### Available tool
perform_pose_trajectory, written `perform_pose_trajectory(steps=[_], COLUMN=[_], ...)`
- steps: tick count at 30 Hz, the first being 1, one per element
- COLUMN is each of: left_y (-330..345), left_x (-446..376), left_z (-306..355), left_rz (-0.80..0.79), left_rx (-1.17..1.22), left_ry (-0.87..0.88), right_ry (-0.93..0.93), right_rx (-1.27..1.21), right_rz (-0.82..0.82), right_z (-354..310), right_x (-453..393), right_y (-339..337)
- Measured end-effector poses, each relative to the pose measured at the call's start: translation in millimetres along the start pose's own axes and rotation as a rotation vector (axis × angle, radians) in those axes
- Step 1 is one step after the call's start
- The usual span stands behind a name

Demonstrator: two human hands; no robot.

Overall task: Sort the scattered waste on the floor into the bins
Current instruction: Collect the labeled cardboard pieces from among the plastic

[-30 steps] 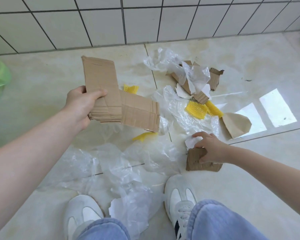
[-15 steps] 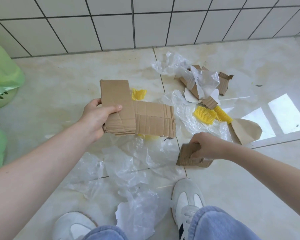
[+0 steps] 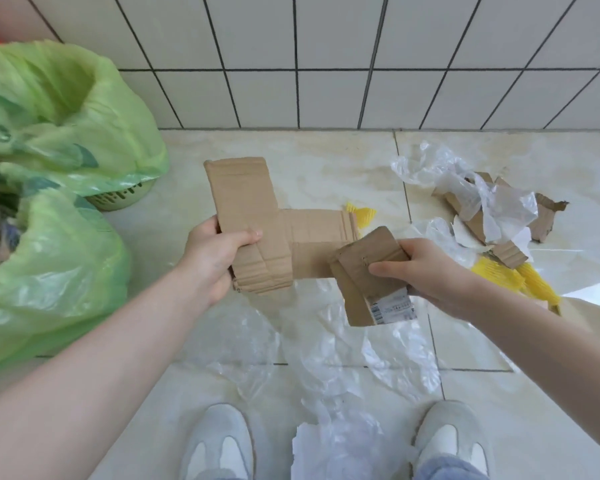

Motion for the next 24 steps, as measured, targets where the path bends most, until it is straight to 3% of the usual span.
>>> perform_pose_trajectory(steps=[4, 9, 15, 24], left_y=[-32, -71, -132, -175], left_x=[4, 22, 47, 73], left_z=[13, 37, 68, 64], left_rz=[0.085, 0.133, 0.2, -0.069], left_rx=[0.097, 0.139, 0.204, 0.084], left_ry=[0.048, 0.117, 0.219, 0.049], right_ry=[0.022, -0.055, -0.224, -0.139], right_rx=[0.033, 0.118, 0.043, -0.228], right_rz=[-0.111, -0.08, -0.049, -0.217], right_z=[-12, -51, -130, -194], right_x=[-4, -21, -36, -34], right_y=[38, 83, 142, 212])
Point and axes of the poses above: each hand's wrist, its own x-axis away from the middle knuckle, its own y-axis out of the palm, z = x × y, the point moved 3 cm from there along -x, towards the middle knuckle, and after that the axes turned 3 degrees about y, right-handed, at the moved point
